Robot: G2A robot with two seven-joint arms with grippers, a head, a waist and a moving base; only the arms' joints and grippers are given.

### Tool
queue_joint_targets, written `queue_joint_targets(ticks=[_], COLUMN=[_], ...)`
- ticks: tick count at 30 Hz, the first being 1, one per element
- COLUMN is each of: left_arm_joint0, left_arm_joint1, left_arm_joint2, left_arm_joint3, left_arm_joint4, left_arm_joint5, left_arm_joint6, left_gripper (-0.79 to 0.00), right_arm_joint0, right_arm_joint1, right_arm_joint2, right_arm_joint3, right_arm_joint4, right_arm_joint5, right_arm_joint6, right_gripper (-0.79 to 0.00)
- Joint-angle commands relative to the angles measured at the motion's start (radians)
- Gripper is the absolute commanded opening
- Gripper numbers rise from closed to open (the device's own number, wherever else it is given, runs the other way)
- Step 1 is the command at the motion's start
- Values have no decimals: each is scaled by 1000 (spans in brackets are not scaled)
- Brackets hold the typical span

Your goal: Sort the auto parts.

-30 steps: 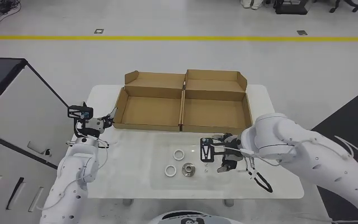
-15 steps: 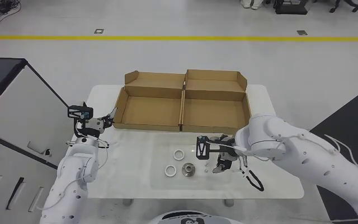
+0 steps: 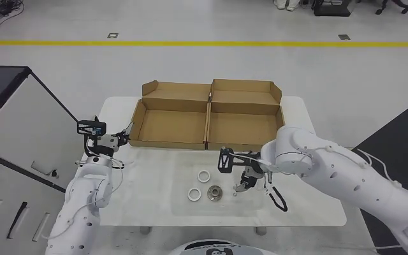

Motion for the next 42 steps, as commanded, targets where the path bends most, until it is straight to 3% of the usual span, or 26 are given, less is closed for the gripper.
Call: queue_joint_targets(ticks=[1,3,5,9,32,42], left_arm_joint0=[0,0,0,0,0,0], left_arm_joint1=[0,0,0,0,0,0], left_arm_joint2=[0,0,0,0,0,0], left_arm_joint3=[0,0,0,0,0,0], left_arm_joint4=[0,0,0,0,0,0], left_arm_joint5=[0,0,0,0,0,0], left_arm_joint6=[0,0,0,0,0,0], left_gripper=[0,0,0,0,0,0], right_arm_joint0=[2,3,4,2,-28,-44], right_arm_joint1=[-7,-14,-20,-32,-67,-72], right_arm_joint2=[-7,-14,-20,-29,-57,-48], right_arm_joint3=[11,23,35,60,107,104], right_arm_joint4=[-6,-15,-32,-45,-44,-43], right_arm_joint5=[2,3,8,15,-14,-14], right_arm_joint6=[-3,-4,-16,-30,-6,-7], right_gripper=[-99,-142,-268,-379,-397,-440])
